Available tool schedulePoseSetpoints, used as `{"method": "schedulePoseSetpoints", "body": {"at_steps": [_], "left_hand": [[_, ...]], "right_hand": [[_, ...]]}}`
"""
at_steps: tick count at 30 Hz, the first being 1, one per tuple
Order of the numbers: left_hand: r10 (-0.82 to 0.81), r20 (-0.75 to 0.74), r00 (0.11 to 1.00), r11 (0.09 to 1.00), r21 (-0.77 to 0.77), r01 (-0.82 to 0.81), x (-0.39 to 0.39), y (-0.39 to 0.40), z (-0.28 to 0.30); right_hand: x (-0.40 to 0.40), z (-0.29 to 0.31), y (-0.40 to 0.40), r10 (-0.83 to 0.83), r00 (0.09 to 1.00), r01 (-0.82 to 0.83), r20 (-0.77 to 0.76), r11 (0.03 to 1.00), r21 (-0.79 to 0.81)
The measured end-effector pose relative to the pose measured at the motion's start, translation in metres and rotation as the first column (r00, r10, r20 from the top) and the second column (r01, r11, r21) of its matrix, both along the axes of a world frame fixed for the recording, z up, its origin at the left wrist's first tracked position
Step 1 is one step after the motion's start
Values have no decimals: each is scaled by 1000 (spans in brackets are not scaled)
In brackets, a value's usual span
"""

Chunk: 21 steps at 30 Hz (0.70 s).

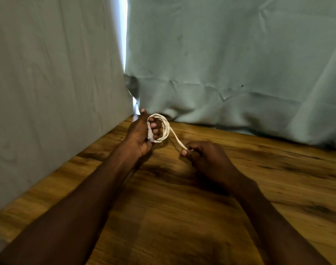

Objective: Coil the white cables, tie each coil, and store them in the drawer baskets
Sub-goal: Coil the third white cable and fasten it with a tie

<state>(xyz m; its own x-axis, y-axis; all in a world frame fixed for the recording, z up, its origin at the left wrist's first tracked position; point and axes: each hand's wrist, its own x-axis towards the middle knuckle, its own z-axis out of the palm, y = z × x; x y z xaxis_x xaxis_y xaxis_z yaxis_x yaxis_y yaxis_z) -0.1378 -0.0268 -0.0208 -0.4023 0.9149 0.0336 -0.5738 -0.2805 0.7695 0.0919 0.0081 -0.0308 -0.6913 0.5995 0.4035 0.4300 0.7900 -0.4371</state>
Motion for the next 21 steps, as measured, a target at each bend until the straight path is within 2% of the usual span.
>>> {"method": "schedulePoseSetpoints", "body": {"at_steps": [3,5,6,8,9,10,12,14,16,17,18,19,20,21], "left_hand": [[32,100,994,998,47,-36,0,4,-1],[6,150,989,993,113,-23,7,1,5],[-14,125,992,989,146,-4,11,-1,9],[20,-70,997,992,123,-11,23,-4,18],[64,-235,970,996,78,-46,31,-7,20],[97,-427,899,995,44,-86,38,-10,20],[103,-692,714,994,42,-102,48,-17,14],[47,-783,620,999,21,-50,56,-28,12],[-11,-826,564,999,-33,-29,62,-33,11],[-47,-832,552,996,-79,-34,66,-32,11],[-121,-778,617,991,-135,24,70,-32,10],[-229,-670,706,973,-173,152,75,-32,9],[-351,-574,740,936,-188,298,76,-31,7],[-427,-531,732,901,-187,391,76,-29,4]], "right_hand": [[-13,-2,-14,58,998,-57,7,998,-28],[-19,-5,-21,65,997,-67,50,997,33],[-21,-6,-24,61,993,-70,102,994,83],[-23,-7,-32,84,978,-117,193,979,167],[-25,-6,-36,110,972,-153,206,967,203],[-27,-4,-40,144,972,-187,187,953,237],[-29,1,-46,203,976,-217,78,925,312],[-27,7,-46,246,968,-216,-55,923,319],[-20,13,-40,253,940,-216,-229,961,175],[-17,16,-35,218,916,-205,-338,976,73],[-13,18,-30,158,879,-197,-450,979,-42],[-10,18,-23,85,837,-188,-541,973,-138],[-8,17,-15,19,798,-175,-602,964,-201],[-8,14,-8,-41,774,-145,-632,960,-241]]}}
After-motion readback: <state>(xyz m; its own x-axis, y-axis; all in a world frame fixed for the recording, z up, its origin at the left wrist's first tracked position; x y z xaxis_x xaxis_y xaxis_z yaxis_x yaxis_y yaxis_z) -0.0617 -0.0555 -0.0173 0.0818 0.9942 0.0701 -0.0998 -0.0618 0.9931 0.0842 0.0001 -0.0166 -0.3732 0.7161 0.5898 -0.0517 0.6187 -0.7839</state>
